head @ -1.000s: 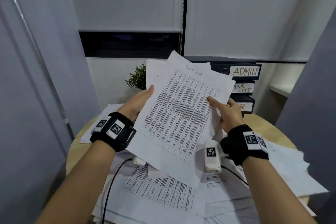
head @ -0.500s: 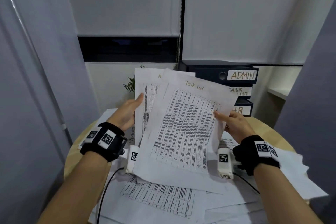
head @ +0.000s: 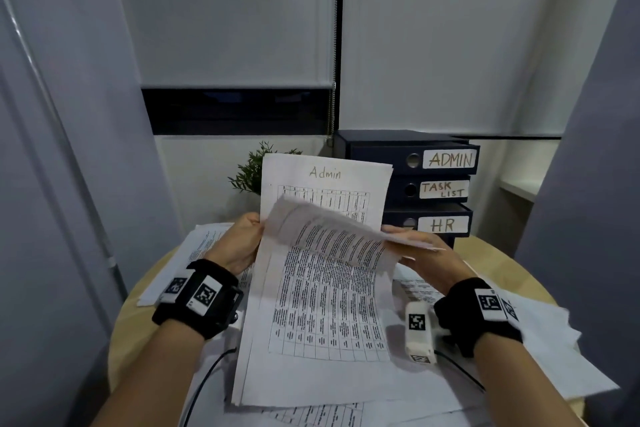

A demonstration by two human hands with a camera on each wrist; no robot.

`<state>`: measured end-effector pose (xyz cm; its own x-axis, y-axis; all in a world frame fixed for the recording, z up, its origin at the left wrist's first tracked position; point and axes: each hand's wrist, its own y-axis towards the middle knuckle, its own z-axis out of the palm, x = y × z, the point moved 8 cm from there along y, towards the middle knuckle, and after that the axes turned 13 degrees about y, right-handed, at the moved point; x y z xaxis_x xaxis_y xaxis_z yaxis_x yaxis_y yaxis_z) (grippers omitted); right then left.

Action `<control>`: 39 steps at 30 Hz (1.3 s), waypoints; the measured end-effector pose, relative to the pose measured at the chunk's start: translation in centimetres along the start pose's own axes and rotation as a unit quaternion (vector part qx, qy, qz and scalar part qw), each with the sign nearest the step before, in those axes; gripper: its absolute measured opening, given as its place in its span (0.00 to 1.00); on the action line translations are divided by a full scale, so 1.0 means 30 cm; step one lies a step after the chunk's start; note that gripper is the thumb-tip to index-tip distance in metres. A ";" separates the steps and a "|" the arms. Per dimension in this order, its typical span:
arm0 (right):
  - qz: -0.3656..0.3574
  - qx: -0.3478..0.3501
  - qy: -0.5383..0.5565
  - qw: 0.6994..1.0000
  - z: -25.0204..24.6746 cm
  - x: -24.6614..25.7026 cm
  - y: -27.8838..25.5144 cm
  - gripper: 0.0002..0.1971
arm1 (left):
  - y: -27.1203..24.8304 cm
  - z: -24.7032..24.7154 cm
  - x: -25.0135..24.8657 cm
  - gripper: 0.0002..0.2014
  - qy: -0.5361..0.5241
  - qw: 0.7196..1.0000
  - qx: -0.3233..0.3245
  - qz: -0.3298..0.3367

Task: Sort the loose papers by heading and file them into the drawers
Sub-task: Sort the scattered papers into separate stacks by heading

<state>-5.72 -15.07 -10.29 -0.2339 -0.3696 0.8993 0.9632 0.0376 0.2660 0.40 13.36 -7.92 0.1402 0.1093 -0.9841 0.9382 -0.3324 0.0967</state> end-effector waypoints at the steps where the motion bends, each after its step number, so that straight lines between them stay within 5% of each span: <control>1: -0.008 0.021 0.024 0.999 -0.002 -0.006 0.006 0.17 | 0.002 -0.006 0.006 0.27 -0.015 1.000 -0.010 -0.008; 3: -0.014 0.061 0.069 0.996 0.001 -0.014 0.016 0.06 | 0.006 -0.007 0.010 0.30 -0.037 0.999 -0.016 -0.010; 8: -0.008 0.101 0.074 0.992 0.047 0.005 0.011 0.06 | -0.012 0.022 -0.019 0.27 -0.037 0.999 -0.007 0.010; 13: -0.015 0.023 0.027 0.999 0.010 -0.004 0.006 0.14 | 0.002 -0.010 -0.010 0.30 -0.023 0.999 -0.043 0.015; 15: -0.015 -0.007 0.013 1.000 -0.007 -0.004 0.004 0.07 | -0.001 -0.018 -0.010 0.29 -0.007 0.999 -0.052 0.014; 20: -0.013 -0.055 0.002 0.998 -0.046 -0.011 0.004 0.43 | -0.016 -0.019 -0.037 0.21 -0.009 0.997 -0.065 0.052; 23: -0.022 -0.059 0.008 0.998 -0.053 -0.015 0.005 0.42 | -0.023 -0.017 -0.062 0.16 0.007 0.992 -0.077 0.102; 27: -0.028 -0.068 0.016 0.997 -0.059 -0.009 0.008 0.34 | -0.049 -0.028 -0.132 0.28 0.061 0.968 -0.157 0.186; 39: -0.046 -0.076 0.018 0.996 -0.066 0.001 0.001 0.47 | -0.092 0.012 -0.214 0.36 0.160 0.924 -0.202 0.282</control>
<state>-5.45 -16.91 -10.93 -0.3196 -0.3988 0.8596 0.9476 -0.1376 0.2885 -3.21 13.23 -1.92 0.6689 0.3187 -0.6716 0.7199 -0.0524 0.6921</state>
